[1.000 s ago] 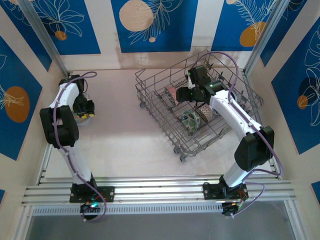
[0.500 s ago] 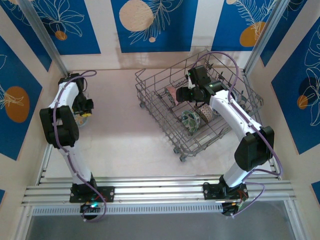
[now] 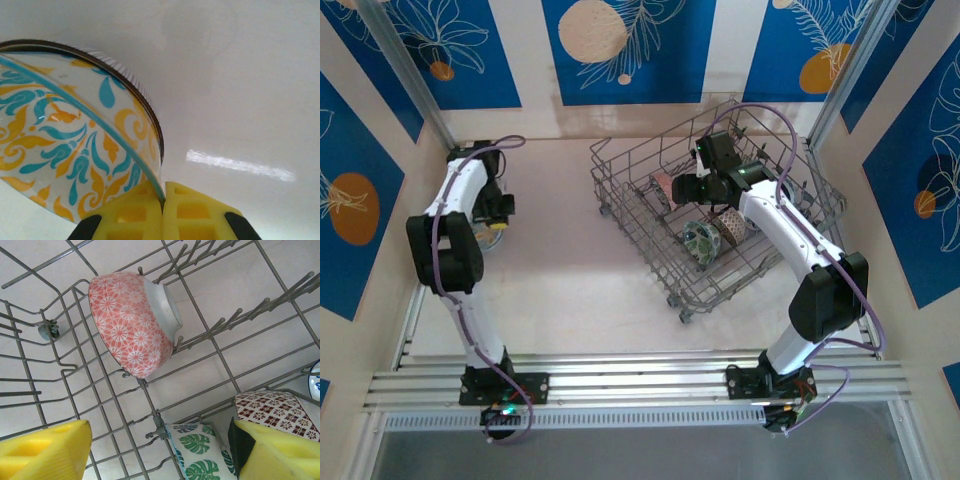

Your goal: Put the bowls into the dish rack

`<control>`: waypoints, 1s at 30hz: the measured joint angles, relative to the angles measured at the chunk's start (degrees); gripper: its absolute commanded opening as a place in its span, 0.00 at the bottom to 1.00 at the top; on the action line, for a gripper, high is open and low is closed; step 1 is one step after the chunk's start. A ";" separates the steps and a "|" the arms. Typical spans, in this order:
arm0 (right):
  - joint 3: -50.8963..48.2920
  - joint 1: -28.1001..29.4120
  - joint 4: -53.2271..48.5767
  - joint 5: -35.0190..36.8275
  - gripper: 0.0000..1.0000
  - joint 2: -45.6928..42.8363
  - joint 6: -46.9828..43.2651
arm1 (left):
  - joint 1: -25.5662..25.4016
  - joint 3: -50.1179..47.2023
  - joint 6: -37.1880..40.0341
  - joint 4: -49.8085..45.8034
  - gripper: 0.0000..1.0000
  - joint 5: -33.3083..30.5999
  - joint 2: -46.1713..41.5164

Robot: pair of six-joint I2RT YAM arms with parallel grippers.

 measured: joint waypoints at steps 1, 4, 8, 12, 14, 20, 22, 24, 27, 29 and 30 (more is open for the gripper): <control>0.00 0.00 0.00 0.00 0.74 0.00 0.00 | -0.85 0.72 0.11 -0.46 0.03 -0.02 0.20; 0.00 0.00 0.09 0.00 0.74 0.02 0.00 | -3.21 2.91 0.15 -2.12 0.03 0.09 1.20; -0.02 0.00 0.13 -0.20 0.74 0.02 0.00 | -5.62 4.92 0.35 -4.11 0.02 -0.13 2.82; -0.02 0.00 0.15 -0.46 0.74 0.02 0.00 | -6.78 5.66 0.59 -5.44 0.00 -0.57 2.95; 0.00 0.00 0.15 -0.61 0.74 0.02 0.00 | -6.86 6.19 0.59 -6.05 0.00 -0.63 2.95; 0.00 0.00 0.24 -1.27 0.74 0.02 0.00 | -6.86 9.25 0.57 -7.89 0.00 -1.25 2.95; 0.00 0.00 0.37 -1.44 0.74 0.02 0.00 | -6.86 10.51 0.55 -8.17 0.00 -1.49 2.91; 0.00 0.00 0.35 -1.60 0.74 0.02 0.00 | -6.86 11.43 0.52 -8.39 0.00 -1.49 2.67; 0.00 0.00 0.35 -1.88 0.74 0.02 0.00 | -6.86 12.85 0.28 -8.90 0.00 -1.42 2.01; 0.00 0.00 0.35 -2.01 0.74 0.02 0.00 | -6.86 14.05 -0.11 -9.20 0.00 -1.40 1.57; 0.00 0.00 0.35 -2.08 0.74 0.02 0.00 | -6.86 14.67 -0.35 -9.25 0.00 -1.29 1.29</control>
